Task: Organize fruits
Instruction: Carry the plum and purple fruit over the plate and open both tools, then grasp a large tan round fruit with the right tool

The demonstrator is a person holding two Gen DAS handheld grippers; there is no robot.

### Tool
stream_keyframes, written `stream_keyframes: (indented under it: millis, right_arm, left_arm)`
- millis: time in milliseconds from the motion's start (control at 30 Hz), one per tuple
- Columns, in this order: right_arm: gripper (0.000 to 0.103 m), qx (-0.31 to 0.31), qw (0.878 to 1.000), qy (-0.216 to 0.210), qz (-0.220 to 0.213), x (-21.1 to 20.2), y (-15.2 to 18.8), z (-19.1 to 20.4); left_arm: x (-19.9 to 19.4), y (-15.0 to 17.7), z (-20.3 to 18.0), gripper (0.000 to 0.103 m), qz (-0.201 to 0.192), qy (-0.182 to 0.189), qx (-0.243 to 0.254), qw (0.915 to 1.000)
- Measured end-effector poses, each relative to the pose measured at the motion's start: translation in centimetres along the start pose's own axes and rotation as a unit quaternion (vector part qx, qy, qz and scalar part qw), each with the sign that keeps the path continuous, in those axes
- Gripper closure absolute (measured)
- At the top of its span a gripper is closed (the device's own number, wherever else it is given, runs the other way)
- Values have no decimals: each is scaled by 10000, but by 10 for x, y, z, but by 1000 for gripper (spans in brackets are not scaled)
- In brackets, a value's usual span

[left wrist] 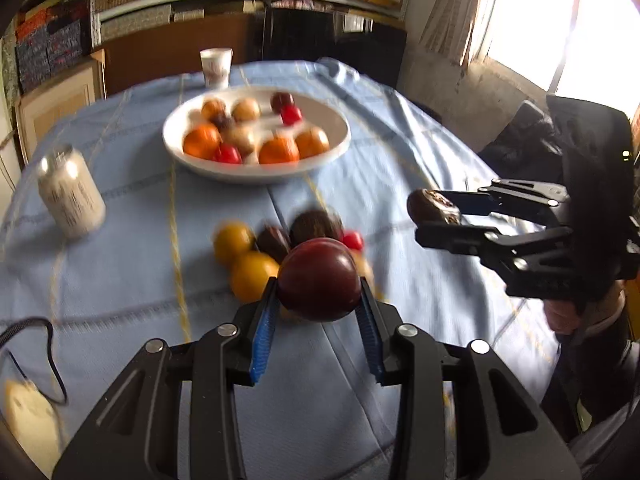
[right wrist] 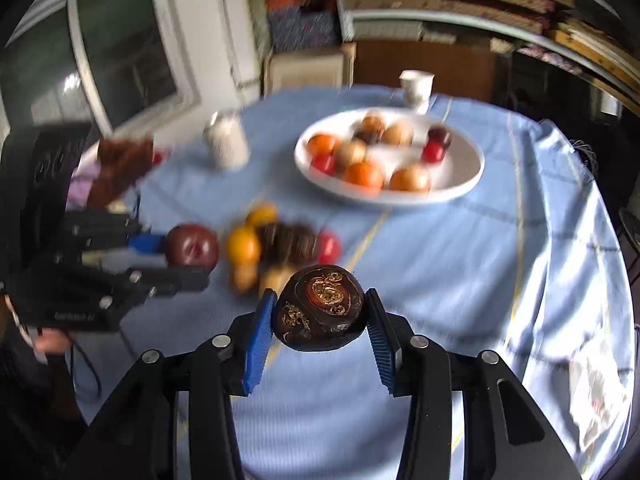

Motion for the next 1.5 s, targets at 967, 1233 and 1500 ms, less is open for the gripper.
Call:
stream_keyframes:
  millis: [967, 1233, 1500]
  right_arm:
    - [28, 840, 9892, -170, -1186, 40, -101, -53]
    - [17, 164, 9946, -511, -885, 24, -45, 0]
    - [43, -341, 9970, -700, 0, 35, 6, 35]
  left_arm:
    - [48, -117, 78, 6, -738, -1444, 83, 9867]
    - [-2, -47, 60, 5, -1012, -1312, -12, 9862]
    - [2, -7, 76, 5, -670, -979, -503, 9917]
Point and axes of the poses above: each gripper's, at about its wrist camera, not at the fingertips, and x roughly the way its jaws point, z to its left, y to its underside, the point moved 10 cm from there along x, roughly the way its jaws point, and after that the axes turned 1 degree about x, right-handed, at the moved point
